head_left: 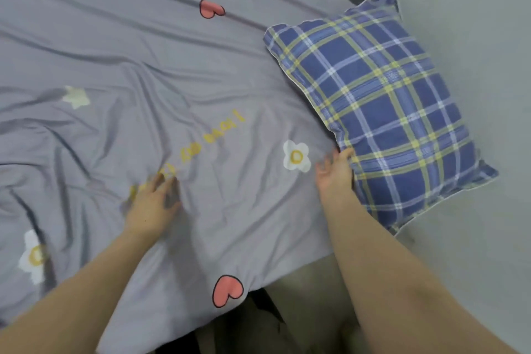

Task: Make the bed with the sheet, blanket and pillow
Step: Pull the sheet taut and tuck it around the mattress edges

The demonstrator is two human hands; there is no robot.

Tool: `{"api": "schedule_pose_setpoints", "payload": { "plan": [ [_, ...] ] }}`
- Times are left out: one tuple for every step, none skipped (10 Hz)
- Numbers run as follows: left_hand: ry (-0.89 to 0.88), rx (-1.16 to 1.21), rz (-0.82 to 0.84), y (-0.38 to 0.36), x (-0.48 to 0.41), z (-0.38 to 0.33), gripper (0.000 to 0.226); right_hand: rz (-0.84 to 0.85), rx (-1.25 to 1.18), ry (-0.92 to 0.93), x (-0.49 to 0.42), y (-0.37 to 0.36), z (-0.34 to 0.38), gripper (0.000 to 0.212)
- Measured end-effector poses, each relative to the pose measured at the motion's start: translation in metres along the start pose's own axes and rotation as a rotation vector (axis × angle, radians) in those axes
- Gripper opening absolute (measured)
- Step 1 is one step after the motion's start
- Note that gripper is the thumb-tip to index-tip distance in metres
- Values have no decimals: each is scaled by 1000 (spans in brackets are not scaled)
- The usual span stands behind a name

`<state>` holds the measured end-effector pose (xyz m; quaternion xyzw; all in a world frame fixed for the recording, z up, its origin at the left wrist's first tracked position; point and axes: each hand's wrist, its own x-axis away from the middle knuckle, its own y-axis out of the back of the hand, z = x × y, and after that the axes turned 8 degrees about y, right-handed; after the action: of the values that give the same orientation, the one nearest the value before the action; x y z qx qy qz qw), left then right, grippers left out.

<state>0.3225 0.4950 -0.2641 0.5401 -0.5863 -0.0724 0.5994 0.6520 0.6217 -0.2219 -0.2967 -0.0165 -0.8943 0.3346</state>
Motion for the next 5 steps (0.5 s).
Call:
{"api": "schedule_pose_setpoints", "payload": {
  "plan": [
    [109,-71,-57,15,-19,19,70,153,383,-70,23,-19,-25,45],
    [245,-39,-83,29,-31,42,81,536,1156,216,30,-22,-68,57],
    [441,60,-223,38,-31,67,94,978,1709,430,46,-10,-110,72],
    [735,203,-402,44,-28,91,93,1274,1774,536,85,0,-147,80],
    [718,197,-329,49,-27,119,61,1466,1793,616,123,8,-175,77]
  ]
}}
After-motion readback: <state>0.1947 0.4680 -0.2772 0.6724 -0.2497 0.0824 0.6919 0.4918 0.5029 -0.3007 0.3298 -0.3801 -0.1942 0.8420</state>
